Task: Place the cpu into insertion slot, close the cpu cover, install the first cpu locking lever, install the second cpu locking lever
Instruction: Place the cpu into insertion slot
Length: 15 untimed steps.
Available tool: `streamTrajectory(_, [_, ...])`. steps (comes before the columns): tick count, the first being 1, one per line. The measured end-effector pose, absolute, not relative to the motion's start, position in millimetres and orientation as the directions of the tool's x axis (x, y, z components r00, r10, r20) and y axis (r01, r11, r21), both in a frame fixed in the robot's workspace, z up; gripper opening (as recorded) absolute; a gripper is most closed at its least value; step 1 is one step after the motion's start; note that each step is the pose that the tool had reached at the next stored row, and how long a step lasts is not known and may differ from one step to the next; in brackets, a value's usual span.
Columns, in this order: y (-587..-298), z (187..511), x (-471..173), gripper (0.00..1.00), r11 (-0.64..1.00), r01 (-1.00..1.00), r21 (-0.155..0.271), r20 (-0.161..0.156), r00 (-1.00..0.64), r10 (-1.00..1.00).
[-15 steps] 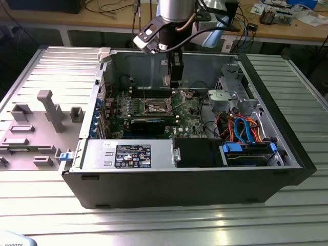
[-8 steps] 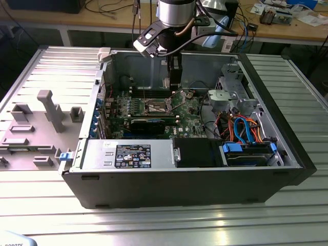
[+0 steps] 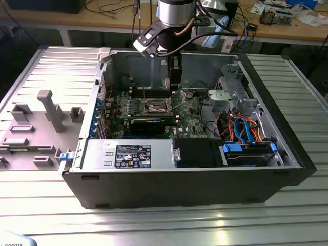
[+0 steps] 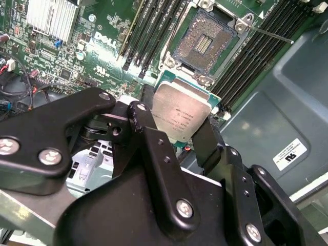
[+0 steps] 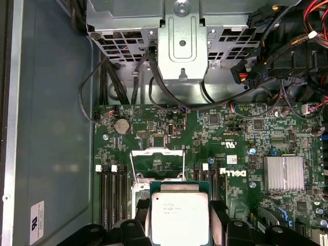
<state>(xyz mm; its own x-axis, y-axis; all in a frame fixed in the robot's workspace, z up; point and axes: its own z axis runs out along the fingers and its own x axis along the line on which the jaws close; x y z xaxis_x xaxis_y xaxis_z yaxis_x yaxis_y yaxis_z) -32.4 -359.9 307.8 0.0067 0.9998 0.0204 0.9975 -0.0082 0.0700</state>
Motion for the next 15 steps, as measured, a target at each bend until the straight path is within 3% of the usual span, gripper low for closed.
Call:
streamTrajectory(11, [-359.5,293.0,-47.8,0.55,-0.007,0.997,0.071,0.022,0.006,1.000])
streamTrajectory(15, [-359.4,288.2,-51.0,0.55,-0.008,0.997,0.072,0.037,0.005,0.999])
